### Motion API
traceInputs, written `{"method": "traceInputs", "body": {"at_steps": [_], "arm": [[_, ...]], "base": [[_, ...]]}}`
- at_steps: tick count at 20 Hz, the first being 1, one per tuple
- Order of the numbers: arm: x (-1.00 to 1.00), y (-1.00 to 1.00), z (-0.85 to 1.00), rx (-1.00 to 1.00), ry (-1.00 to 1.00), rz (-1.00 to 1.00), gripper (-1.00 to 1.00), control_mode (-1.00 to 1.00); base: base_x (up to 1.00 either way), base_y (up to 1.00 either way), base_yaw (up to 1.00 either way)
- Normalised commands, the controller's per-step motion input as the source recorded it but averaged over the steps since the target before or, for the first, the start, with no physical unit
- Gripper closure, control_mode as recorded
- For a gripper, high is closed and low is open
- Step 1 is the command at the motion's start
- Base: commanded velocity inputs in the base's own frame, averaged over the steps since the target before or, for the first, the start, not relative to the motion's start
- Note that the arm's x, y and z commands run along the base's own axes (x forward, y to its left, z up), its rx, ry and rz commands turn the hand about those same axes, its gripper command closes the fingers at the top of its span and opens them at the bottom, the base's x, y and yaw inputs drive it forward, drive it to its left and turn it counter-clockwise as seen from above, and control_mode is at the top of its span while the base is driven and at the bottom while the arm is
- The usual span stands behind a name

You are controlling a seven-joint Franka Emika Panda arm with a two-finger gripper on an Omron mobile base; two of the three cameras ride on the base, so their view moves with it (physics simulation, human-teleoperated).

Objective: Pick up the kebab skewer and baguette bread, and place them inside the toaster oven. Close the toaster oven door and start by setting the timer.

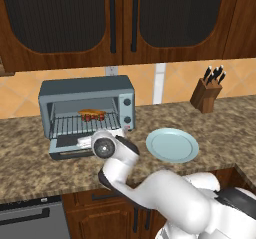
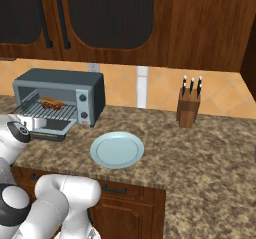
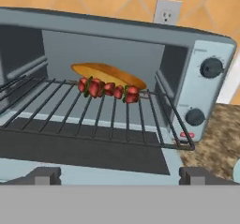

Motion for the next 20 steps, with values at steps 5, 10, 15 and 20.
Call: {"method": "traceInputs", "body": {"at_steps": [5, 10, 15, 20], "arm": [[0.22, 0.00, -0.14, 0.20, -0.06, -0.02, -1.00, -1.00], [0.09, 0.09, -0.03, 0.10, -0.02, -0.02, -1.00, -1.00], [0.00, 0.43, -0.16, -0.03, 0.00, 0.00, -1.00, -1.00], [0.12, 0.16, 0.00, 0.00, 0.00, 0.00, -1.00, -1.00]], "base": [[0.00, 0.00, 0.00], [0.00, 0.00, 0.00], [0.00, 0.00, 0.00], [0.00, 0.00, 0.00]]}}
